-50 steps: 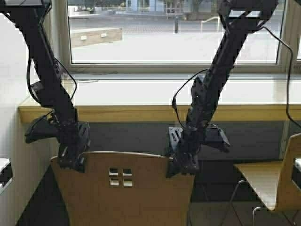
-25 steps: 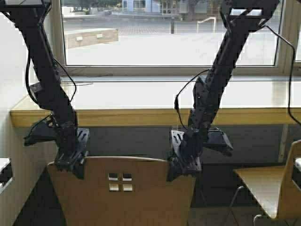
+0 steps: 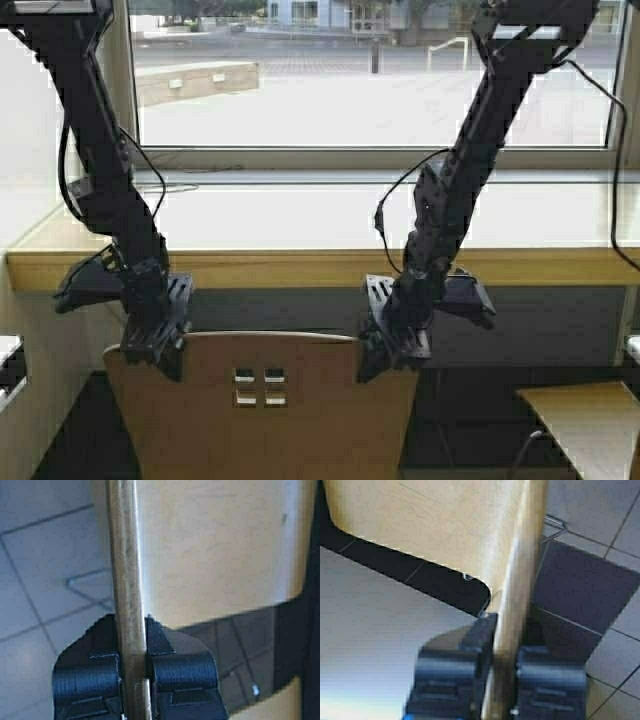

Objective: Push the chairs under the table

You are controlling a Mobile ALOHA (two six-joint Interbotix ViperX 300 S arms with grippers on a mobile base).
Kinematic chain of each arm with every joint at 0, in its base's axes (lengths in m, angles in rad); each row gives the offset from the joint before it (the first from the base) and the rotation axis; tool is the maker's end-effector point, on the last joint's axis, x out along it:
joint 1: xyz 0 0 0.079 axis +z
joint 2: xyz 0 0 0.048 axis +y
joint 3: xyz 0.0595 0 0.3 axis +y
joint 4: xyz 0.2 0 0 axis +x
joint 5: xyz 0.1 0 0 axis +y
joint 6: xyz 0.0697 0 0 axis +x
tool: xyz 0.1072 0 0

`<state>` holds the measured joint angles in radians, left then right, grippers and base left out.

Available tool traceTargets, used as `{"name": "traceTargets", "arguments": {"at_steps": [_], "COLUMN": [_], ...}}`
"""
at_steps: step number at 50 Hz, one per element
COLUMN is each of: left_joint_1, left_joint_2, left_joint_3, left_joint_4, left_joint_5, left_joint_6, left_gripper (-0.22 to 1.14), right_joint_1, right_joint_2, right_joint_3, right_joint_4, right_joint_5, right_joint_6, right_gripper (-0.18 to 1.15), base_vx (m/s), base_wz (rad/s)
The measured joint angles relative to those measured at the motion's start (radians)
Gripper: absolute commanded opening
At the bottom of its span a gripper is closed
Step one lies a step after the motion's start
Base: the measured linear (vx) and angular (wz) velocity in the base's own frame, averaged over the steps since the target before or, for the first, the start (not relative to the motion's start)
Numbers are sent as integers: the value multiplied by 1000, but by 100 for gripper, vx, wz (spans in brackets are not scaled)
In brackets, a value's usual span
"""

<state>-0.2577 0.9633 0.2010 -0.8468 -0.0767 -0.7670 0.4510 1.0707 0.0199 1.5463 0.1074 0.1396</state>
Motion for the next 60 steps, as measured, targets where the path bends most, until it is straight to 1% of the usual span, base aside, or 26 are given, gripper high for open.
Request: {"name": "traceTargets", "arguments": {"at_steps": [13,18,32,47,60], "left_joint_1": [2,5,2,-15,-18], "left_joint_2": [20,23,8,0,-3], "left_joint_3": [-18,-20,15,25,37], "left_joint_4": [-2,-2,0,-2,0], "left_joint_5": [-38,-49,-51,-51,-29], "left_joint_6": [-2,-3,-2,-14,-14], "left_gripper": [7,7,7,7,6], "right_joint_1": [3,6,11,-12,-15], "right_joint_2": [48,55,28,12,-5], "right_joint_3": [-91,-103,-44,-28,21], "right_joint_4": [-14,-28,-66,-112,-117], "right_joint_5": [2,2,-2,-2,-6], "right_joint_6": [-2,-2,2,2,3], "right_gripper": [5,5,5,5,5], "base_vx": [27,29,29,29,29], "base_wz": [-4,-5,-1,1,7]}}
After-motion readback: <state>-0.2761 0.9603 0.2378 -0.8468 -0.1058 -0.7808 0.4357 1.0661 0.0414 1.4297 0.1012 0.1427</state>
